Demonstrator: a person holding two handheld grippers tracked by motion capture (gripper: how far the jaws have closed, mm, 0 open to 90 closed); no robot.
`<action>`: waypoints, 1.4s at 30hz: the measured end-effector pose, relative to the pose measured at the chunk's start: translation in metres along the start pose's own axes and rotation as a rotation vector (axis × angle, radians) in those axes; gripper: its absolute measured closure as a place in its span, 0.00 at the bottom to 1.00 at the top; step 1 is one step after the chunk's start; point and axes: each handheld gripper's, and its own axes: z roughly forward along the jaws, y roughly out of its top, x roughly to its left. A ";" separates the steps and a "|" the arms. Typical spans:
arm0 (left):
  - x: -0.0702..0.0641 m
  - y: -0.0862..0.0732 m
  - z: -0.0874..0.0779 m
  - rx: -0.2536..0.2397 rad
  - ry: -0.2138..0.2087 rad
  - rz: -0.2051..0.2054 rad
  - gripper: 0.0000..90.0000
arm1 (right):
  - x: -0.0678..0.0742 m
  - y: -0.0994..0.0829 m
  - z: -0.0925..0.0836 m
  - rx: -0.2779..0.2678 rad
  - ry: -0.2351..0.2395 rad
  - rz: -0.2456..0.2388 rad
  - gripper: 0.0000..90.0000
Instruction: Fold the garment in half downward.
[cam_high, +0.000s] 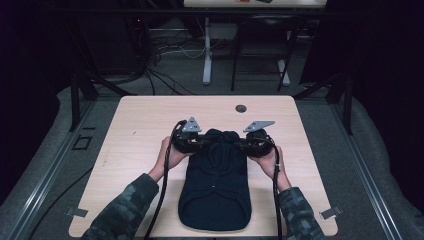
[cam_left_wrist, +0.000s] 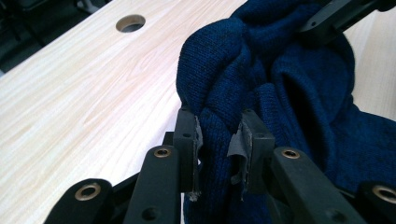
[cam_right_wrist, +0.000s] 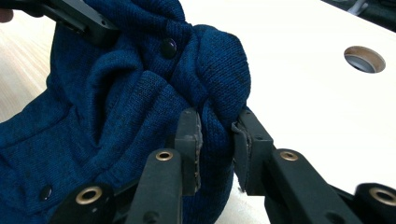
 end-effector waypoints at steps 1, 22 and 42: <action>-0.001 0.001 -0.001 -0.002 -0.001 0.012 0.81 | -0.001 0.000 -0.001 0.008 0.004 0.005 0.79; 0.005 -0.004 -0.001 0.084 -0.106 -0.020 0.67 | 0.016 -0.002 -0.011 -0.048 -0.025 -0.094 0.89; -0.023 -0.011 -0.021 0.039 -0.006 0.133 0.78 | 0.027 -0.017 -0.025 -0.058 0.009 -0.143 0.87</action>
